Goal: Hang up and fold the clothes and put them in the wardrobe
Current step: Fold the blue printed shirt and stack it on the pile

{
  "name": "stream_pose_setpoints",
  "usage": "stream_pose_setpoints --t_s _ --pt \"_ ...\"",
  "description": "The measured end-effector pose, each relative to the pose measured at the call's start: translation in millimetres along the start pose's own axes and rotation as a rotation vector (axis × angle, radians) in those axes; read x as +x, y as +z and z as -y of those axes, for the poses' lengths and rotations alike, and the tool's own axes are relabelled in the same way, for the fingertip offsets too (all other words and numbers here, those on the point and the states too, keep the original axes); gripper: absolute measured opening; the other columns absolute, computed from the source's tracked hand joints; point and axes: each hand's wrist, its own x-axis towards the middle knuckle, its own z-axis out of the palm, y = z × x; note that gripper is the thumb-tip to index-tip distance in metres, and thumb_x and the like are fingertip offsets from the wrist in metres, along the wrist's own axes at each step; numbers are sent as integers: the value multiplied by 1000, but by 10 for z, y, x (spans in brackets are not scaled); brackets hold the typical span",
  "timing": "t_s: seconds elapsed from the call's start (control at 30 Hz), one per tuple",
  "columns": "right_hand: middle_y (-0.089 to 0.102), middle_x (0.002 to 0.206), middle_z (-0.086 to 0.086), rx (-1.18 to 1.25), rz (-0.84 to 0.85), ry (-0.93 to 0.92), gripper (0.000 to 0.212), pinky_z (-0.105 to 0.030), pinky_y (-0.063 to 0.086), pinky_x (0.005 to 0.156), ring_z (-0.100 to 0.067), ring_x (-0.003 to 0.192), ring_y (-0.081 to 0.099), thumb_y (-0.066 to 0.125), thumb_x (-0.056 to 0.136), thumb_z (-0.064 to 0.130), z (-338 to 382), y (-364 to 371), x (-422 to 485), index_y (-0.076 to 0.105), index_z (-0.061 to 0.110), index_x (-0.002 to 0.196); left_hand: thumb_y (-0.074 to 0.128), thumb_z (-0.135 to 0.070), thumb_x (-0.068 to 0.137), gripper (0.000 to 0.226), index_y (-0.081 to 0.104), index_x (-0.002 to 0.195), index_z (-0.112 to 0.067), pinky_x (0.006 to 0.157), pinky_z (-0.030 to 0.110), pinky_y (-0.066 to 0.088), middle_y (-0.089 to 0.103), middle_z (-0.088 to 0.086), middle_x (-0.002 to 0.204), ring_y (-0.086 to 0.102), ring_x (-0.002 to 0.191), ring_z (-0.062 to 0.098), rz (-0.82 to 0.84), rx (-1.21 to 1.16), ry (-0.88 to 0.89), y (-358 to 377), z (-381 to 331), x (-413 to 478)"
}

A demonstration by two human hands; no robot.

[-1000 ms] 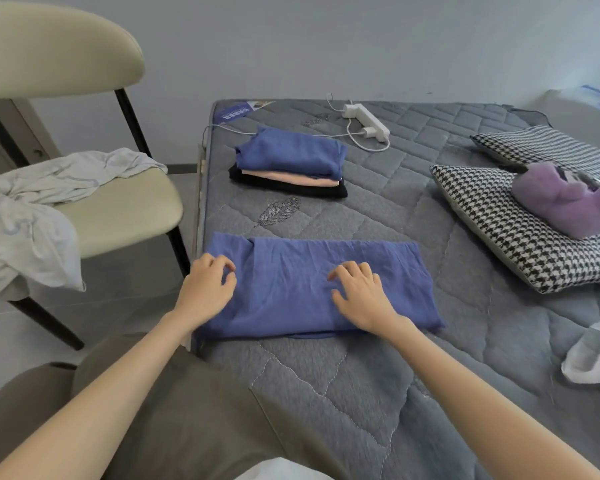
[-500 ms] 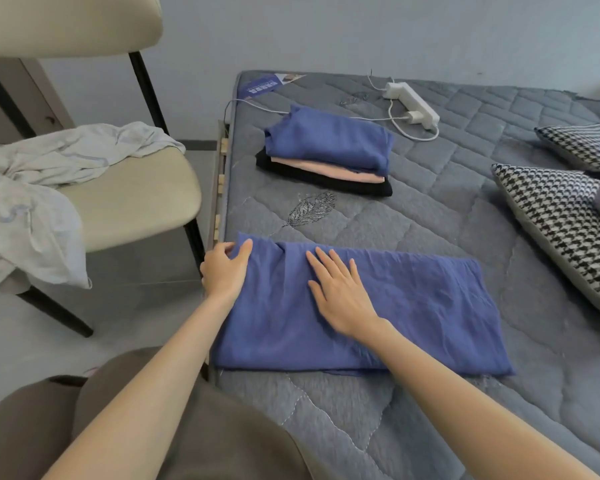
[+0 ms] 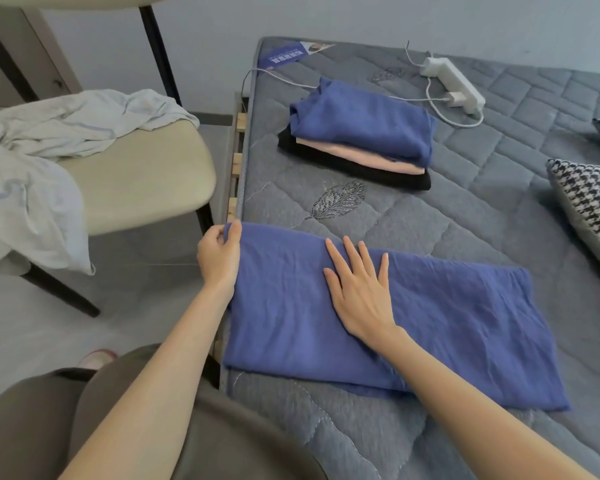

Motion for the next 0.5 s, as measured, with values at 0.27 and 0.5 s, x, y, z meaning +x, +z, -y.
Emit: stream_pose_setpoints --t_s 0.27,0.5 --pt "8 162 0 66 -21 14 53 -52 -4 119 -22 150 2 17 103 43 40 -88 -59 7 33 154 60 -50 87 32 53 92 -20 59 23 39 58 -9 86 56 77 5 150 198 -56 -185 69 -207" --pt "8 162 0 125 -47 1 51 -52 -5 118 -22 150 1 23 104 38 111 -190 -233 14 31 154 59 -64 79 40 56 90 -26 58 21 39 60 -17 88 56 79 0 282 406 -64 -443 176 -523"
